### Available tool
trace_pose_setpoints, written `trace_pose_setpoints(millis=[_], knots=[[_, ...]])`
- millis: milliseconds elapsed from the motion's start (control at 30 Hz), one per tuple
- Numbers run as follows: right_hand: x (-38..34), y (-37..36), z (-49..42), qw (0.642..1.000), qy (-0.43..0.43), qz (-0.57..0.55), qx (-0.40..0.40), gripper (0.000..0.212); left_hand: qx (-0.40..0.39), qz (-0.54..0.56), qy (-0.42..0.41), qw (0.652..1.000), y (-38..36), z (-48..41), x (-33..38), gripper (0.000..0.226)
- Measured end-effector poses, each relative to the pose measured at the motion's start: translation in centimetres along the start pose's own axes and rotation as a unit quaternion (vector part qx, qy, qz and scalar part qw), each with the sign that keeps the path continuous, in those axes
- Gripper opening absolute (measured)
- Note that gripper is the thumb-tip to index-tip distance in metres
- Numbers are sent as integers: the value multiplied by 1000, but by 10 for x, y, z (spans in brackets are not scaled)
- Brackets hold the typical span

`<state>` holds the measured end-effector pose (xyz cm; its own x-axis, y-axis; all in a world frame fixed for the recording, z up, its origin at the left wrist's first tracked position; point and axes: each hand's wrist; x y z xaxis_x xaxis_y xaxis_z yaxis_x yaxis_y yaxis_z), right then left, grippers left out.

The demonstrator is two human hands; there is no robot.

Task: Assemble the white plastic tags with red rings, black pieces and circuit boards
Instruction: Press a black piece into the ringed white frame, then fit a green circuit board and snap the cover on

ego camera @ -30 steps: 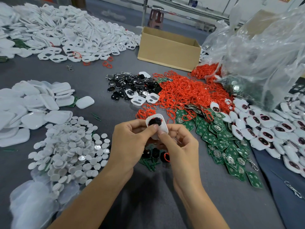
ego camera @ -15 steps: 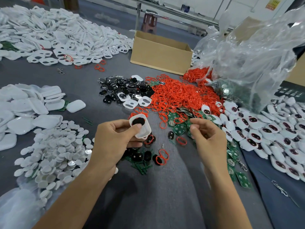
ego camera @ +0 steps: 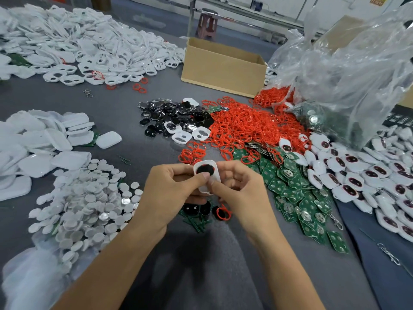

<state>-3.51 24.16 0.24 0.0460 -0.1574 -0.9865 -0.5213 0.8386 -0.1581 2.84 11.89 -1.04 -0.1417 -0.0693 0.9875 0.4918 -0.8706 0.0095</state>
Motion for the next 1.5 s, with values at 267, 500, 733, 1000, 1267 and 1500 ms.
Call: trace_pose_setpoints(millis=[267,500,733,1000,1267,1500], knots=[[-5,4,-2,997,-59,-44,29,26,-69,68,24,995,1,-1,5,16],[-14,14,-4,992,-85,-91,5,35,-177,174,21,968,3,-4,2,34],[-23,14,1,981,-101,-159,-41,55,-254,262,0,931,0,-4,-5,38],[-24,16,2,990,-70,-118,-14,64,-202,343,-22,917,8,-7,-1,60],[-17,16,0,996,66,50,42,12,-98,436,36,894,14,-17,0,28],[-55,-31,-48,953,200,228,-19,18,-56,463,57,883,24,-25,0,22]])
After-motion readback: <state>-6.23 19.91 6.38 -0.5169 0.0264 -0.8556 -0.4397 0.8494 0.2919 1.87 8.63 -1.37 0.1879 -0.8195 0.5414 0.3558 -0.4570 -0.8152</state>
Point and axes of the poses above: each hand's wrist, its own z-axis away from the middle knuckle, its own y-axis out of the back of the hand, x = y × z, and after that the axes turned 12 degrees about -z, right-handed
